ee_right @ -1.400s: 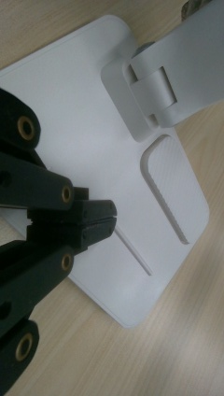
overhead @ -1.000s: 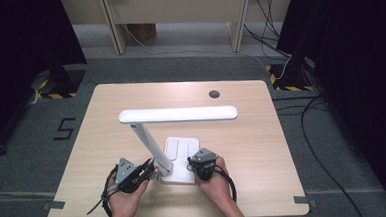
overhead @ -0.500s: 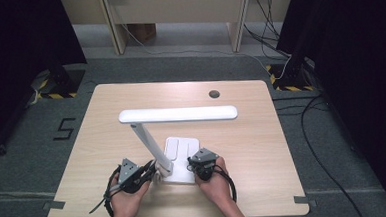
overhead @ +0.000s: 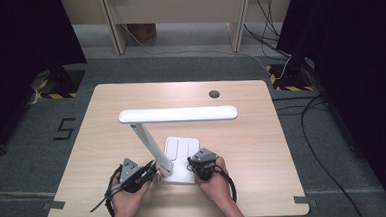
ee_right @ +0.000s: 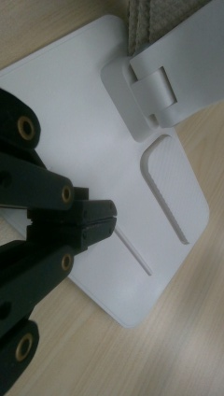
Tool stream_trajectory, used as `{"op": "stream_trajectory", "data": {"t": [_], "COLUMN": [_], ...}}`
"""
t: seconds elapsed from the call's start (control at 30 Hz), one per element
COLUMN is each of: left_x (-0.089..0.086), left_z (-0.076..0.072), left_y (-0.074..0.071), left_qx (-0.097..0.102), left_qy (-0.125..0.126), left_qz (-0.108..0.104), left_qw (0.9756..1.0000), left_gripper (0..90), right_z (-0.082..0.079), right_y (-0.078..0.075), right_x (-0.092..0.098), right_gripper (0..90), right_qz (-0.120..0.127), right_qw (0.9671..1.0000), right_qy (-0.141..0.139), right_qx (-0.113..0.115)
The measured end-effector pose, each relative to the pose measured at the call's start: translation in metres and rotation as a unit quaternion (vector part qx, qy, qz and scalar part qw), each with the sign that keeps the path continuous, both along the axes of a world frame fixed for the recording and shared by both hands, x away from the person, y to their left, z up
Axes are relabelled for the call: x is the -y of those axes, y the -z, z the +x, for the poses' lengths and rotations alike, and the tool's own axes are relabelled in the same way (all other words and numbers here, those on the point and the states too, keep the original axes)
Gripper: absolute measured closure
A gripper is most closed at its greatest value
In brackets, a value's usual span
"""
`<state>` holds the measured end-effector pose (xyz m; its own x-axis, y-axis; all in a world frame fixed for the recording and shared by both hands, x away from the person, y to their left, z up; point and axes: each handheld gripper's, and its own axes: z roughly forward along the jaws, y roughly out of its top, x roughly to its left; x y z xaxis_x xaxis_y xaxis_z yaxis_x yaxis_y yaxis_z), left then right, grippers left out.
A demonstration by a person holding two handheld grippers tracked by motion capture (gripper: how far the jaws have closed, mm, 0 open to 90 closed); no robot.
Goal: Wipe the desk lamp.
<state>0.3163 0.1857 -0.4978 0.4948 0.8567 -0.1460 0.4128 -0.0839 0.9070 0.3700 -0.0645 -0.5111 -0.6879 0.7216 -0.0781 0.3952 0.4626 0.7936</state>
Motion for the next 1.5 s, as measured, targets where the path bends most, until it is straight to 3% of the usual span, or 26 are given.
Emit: {"op": "stream_trajectory", "data": {"t": [0.2, 0.6, 0.77, 0.97, 1.03, 1.13, 1.3, 1.37, 1.5], "left_x": [0.001, 0.001, -0.003, -0.009, -0.010, -0.011, -0.010, -0.010, -0.010], "left_z": [-0.002, 0.001, -0.001, -0.002, -0.002, -0.003, -0.007, -0.008, -0.010], "left_y": [0.004, 0.004, 0.003, 0.002, 0.001, 0.000, -0.001, -0.001, -0.001], "left_qx": [-0.005, -0.014, -0.014, -0.019, -0.021, -0.023, -0.023, -0.024, -0.025], "left_qy": [0.007, 0.010, 0.011, 0.017, 0.019, 0.026, 0.034, 0.037, 0.042], "left_qz": [0.013, 0.012, 0.013, 0.016, 0.018, 0.021, 0.025, 0.029, 0.028], "left_qw": [0.9999, 0.9998, 0.9998, 0.9995, 0.9994, 0.9992, 0.9988, 0.9986, 0.9984], "left_gripper": [80.5, 80.6, 80.5, 80.6, 80.7, 80.6, 80.6, 80.6, 80.6], "right_z": [0.000, 0.000, 0.002, 0.001, -0.005, -0.019, -0.043, -0.051, -0.055], "right_y": [0.000, 0.000, -0.001, -0.008, -0.014, -0.026, -0.040, -0.044, -0.046], "right_x": [0.000, 0.000, 0.001, 0.003, 0.001, -0.007, -0.020, -0.025, -0.034], "right_gripper": [90.0, 90.0, 84.2, 64.3, 60.5, 56.5, 51.5, 49.6, 46.3], "right_qz": [0.000, 0.000, 0.004, 0.016, 0.030, 0.051, 0.070, 0.074, 0.062], "right_qw": [1.0000, 1.0000, 1.0000, 0.9992, 0.9991, 0.9980, 0.9936, 0.9913, 0.9898], "right_qy": [0.000, 0.001, 0.008, 0.023, 0.010, -0.030, -0.087, -0.108, -0.128], "right_qx": [0.000, 0.001, -0.004, -0.029, -0.027, -0.021, -0.016, -0.013, -0.002]}}
